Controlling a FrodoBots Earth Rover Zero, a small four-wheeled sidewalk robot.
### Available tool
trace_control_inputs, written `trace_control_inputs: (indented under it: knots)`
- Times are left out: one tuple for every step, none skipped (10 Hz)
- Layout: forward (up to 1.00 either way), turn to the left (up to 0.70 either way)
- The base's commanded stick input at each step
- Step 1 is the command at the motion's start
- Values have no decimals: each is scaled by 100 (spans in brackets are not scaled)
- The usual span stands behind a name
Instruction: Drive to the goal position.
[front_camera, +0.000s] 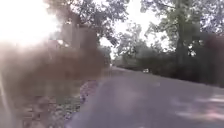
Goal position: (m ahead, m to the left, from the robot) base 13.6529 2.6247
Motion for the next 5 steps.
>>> trace_control_inputs:
  knots:
    - [70,0]
    - [70,0]
    - [70,0]
    - [70,0]
    - [70,0]
